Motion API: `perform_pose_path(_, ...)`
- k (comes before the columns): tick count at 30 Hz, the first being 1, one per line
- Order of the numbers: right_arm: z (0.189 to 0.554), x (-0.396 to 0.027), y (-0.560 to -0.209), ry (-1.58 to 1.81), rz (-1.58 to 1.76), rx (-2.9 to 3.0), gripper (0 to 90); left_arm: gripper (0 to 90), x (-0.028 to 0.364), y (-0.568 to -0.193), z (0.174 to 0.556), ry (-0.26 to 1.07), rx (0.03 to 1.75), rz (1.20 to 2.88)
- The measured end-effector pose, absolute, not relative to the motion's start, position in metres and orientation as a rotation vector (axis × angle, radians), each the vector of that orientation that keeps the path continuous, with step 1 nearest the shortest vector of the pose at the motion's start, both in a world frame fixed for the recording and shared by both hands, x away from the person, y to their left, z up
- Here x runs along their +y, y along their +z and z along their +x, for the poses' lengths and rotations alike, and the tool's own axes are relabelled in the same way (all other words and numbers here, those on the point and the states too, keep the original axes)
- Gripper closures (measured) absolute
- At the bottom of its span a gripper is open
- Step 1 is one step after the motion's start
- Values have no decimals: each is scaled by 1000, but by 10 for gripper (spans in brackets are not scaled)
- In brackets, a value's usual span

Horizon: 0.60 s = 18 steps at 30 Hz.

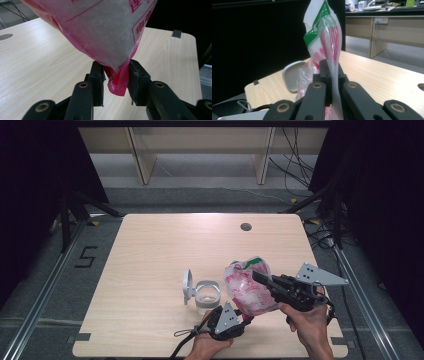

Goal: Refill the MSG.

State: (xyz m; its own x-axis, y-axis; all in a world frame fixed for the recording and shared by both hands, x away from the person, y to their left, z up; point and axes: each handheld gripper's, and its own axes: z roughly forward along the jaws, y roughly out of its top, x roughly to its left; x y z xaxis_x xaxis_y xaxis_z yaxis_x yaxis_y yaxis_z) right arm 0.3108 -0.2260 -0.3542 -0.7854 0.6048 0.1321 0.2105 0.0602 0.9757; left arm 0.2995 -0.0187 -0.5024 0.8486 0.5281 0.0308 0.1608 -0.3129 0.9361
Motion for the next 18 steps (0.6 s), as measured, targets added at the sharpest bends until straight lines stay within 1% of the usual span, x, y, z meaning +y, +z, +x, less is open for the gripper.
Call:
perform_pose_path(3, 312, -225, -352, 1792, 827, 2018, 900, 707, -23, -503, 303, 346, 592, 1809)
perform_pose_path(4, 313, -225, -351, 1782, 826, 2022, 900, 711, -25, -504, 303, 339, 587, 1792)
perform_pose_path(5, 315, -225, -350, 1768, 810, 2007, 900, 713, -28, -504, 301, 360, 598, 1802)
perform_pose_path(8, 318, -223, -349, 1740, 840, 2022, 900, 714, -33, -504, 298, 348, 605, 1805)
perform_pose_path(11, 322, -222, -350, 1745, 847, 2023, 900, 719, -33, -506, 298, 326, 632, 1753)
perform_pose_path(15, 328, -218, -349, 1783, 889, 2015, 900, 725, -29, -506, 298, 377, 673, 1732)
perform_pose_path(18, 331, -207, -347, 1770, 865, 2031, 900, 732, -26, -507, 298, 377, 697, 1717)
